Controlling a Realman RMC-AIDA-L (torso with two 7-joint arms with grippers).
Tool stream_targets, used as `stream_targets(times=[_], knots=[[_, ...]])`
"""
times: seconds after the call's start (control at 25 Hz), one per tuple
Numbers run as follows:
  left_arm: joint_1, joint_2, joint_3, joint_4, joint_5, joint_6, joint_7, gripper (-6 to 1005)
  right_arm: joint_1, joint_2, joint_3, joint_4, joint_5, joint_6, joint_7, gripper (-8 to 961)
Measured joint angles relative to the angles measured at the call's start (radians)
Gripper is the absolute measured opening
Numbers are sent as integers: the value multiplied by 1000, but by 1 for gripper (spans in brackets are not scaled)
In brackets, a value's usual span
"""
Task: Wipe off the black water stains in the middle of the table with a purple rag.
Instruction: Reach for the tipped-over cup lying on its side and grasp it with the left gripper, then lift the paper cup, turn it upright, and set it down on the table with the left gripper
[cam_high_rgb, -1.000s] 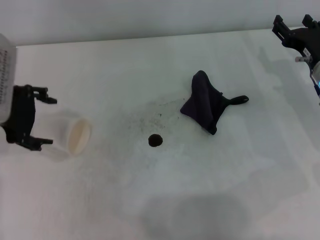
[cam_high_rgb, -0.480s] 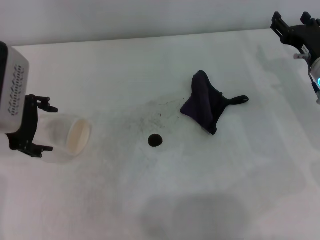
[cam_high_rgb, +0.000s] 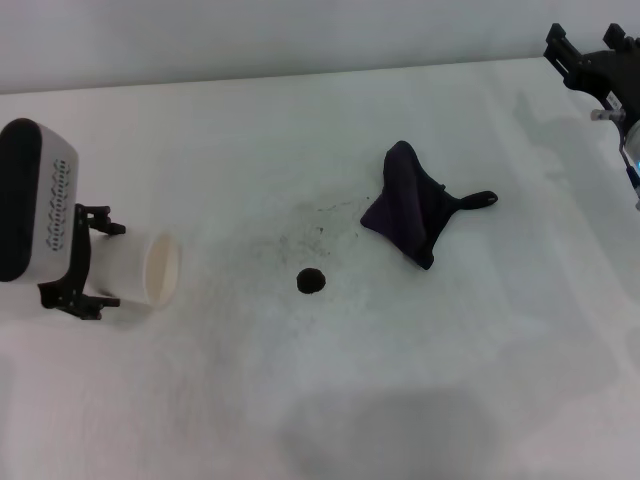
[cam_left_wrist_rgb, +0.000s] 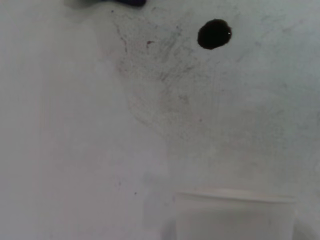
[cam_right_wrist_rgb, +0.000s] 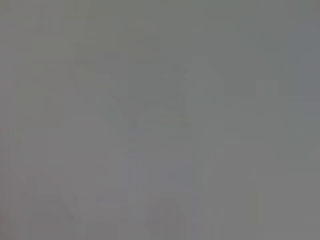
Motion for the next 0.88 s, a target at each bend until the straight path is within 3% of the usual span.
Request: stream_targets(times=[0.52, 0.76, 0.88], knots=[[3, -1, 22, -46, -55, 85, 7, 834, -25, -2, -5, 1, 0, 16, 0, 827], [27, -2, 18, -41, -181, 170, 6, 747, -29, -3, -3, 0, 0, 16, 0, 827], [67, -1, 16, -51, -361, 275, 20, 712, -29, -3, 0, 0, 0, 16, -2, 827]])
